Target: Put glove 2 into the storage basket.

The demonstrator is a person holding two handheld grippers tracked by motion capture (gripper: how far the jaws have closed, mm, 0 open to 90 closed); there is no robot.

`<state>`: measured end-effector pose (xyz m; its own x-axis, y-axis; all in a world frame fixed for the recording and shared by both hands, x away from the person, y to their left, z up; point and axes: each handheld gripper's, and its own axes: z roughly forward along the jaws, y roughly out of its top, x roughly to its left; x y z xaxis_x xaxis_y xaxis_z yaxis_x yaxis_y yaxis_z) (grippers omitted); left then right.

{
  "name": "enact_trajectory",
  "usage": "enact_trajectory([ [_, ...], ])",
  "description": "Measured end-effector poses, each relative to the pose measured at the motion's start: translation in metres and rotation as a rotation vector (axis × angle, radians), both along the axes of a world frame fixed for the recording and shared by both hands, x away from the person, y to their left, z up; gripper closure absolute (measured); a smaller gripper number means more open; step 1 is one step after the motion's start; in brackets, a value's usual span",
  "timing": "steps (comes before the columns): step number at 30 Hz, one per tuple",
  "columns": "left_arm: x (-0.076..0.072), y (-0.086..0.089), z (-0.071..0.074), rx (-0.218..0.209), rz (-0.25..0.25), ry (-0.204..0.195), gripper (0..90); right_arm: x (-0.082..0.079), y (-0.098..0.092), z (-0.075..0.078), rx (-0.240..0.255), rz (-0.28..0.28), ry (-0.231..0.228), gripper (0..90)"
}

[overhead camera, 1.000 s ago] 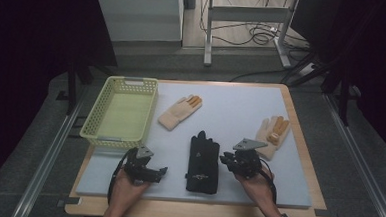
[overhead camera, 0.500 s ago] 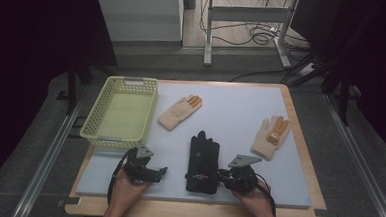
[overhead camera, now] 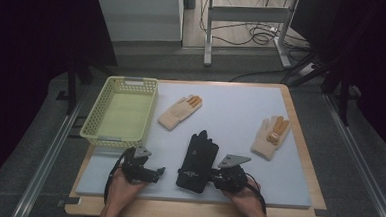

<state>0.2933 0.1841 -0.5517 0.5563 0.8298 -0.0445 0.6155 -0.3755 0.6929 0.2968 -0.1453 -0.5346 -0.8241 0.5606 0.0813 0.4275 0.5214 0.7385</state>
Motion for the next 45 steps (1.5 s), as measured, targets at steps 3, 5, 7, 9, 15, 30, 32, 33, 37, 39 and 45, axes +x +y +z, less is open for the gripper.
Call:
enact_trajectory([
  [3,0.000,0.004,0.000,-0.005,-0.002,0.001,2.9,0.001,0.007,-0.001,-0.004,0.007,-0.011,68.6],
  [5,0.000,0.004,0.000,-0.004,-0.001,0.003,2.3,0.002,0.010,-0.001,-0.005,0.007,-0.011,68.6],
  [7,0.000,0.004,-0.001,-0.004,-0.001,0.003,2.3,0.003,0.013,-0.001,-0.008,0.011,-0.016,68.7],
  [9,0.000,0.004,-0.001,-0.005,-0.001,0.004,2.3,0.005,0.016,-0.001,-0.015,0.015,-0.022,68.6],
  [15,0.000,0.004,-0.001,-0.005,0.000,0.004,2.3,0.008,0.023,-0.001,-0.018,0.017,-0.030,68.3],
  [30,0.000,0.004,-0.001,-0.004,-0.001,-0.002,2.3,0.018,0.048,-0.003,-0.043,0.013,-0.068,64.5],
  [32,0.000,0.003,-0.001,-0.004,-0.001,-0.003,2.3,0.018,0.048,-0.003,-0.040,0.012,-0.064,64.4],
  [33,0.000,0.003,-0.001,-0.004,0.000,-0.003,2.3,0.019,0.048,-0.003,-0.039,0.013,-0.063,63.8],
  [37,0.000,0.004,-0.001,-0.005,0.000,-0.002,2.3,0.018,0.045,-0.002,-0.037,0.027,-0.057,60.1],
  [39,0.000,0.004,-0.001,-0.005,-0.001,-0.001,2.3,0.017,0.041,-0.001,-0.046,0.022,-0.059,58.5],
  [45,0.000,0.004,-0.001,-0.007,0.001,0.003,2.6,0.019,0.023,0.006,-0.054,-0.004,-0.082,52.8],
])
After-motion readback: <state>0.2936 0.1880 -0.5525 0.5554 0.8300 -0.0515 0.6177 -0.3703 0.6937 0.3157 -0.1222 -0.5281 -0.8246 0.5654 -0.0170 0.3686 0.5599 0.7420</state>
